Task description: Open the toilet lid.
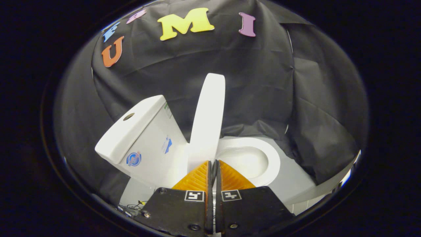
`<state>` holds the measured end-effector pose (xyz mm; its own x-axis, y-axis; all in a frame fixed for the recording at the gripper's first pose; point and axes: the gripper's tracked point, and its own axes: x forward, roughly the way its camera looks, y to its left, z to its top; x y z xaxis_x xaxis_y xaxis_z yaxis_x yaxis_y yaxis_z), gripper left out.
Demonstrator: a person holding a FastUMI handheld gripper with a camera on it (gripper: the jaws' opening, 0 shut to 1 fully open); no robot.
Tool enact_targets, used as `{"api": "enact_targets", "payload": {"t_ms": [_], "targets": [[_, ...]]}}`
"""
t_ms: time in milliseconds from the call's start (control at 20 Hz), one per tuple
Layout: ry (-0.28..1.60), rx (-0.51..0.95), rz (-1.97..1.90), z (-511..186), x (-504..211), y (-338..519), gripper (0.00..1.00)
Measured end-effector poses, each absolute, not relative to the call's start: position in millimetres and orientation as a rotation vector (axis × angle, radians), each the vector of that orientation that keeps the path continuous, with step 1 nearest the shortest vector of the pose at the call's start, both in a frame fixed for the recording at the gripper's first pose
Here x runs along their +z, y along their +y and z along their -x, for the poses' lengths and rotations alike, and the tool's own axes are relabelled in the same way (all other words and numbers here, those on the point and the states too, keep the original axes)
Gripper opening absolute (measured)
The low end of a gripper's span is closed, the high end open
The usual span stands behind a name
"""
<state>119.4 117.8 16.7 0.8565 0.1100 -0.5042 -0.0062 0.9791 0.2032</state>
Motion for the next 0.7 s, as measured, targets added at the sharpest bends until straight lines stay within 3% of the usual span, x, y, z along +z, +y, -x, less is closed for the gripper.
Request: {"api": "enact_targets", "payload": {"t_ms": [700], "targets": [[0.475,0.030,0.032,-117.6,32.2,182.5,0.09]]}}
